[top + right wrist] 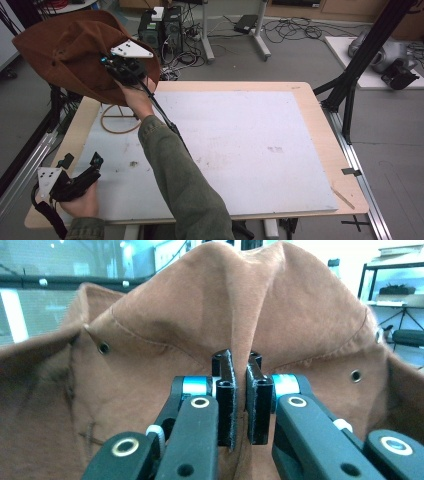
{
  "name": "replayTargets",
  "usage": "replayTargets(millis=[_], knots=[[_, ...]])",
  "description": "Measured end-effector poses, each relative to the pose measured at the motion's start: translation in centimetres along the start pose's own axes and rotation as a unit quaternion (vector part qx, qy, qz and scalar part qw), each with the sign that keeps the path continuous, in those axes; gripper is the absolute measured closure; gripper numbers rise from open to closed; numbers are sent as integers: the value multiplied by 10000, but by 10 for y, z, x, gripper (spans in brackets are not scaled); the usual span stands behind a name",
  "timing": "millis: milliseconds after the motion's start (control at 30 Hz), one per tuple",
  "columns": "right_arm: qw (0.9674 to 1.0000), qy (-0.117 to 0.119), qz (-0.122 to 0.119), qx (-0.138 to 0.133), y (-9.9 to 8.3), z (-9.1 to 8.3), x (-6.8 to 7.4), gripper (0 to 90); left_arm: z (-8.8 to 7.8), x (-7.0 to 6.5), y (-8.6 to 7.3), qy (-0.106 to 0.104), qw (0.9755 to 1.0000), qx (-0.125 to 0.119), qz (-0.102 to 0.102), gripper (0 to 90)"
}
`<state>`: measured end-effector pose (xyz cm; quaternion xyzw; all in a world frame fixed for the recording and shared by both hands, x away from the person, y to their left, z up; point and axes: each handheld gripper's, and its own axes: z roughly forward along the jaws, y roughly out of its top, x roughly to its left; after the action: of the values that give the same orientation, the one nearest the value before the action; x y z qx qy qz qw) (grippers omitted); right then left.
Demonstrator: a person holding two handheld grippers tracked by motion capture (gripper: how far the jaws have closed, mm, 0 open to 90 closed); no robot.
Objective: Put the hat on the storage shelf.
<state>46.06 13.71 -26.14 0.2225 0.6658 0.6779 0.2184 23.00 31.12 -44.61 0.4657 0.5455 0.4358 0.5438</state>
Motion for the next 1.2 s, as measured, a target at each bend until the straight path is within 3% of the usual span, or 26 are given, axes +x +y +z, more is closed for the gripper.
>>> replayTargets(millis=[333,800,933,1000,1033,1067,1100,1200], knots=[[9994,-140,136,297,-12,1,-3,853,-1,1,1,4,10000,-3,2,112],[9993,-118,-59,348,-10,1,-2,820,-1,0,1,-11,10000,-3,11,112],[9994,-91,-73,336,-7,-1,-3,750,0,-1,1,-15,10000,-20,1,112],[9994,-56,-26,342,-3,-3,-5,671,0,-1,1,-18,10000,-17,6,112],[9993,-110,-15,357,-1,-5,-6,571,0,-1,1,-26,10000,-20,7,112],[9993,-110,-15,357,-1,-5,-6,571,0,-2,1,-27,10000,-21,10,112],[9991,-69,92,412,0,-6,-9,484,-1,-2,1,-30,10000,-3,25,112],[9991,-81,119,393,1,-8,-10,434,-1,-2,1,-41,10000,-9,26,112]])
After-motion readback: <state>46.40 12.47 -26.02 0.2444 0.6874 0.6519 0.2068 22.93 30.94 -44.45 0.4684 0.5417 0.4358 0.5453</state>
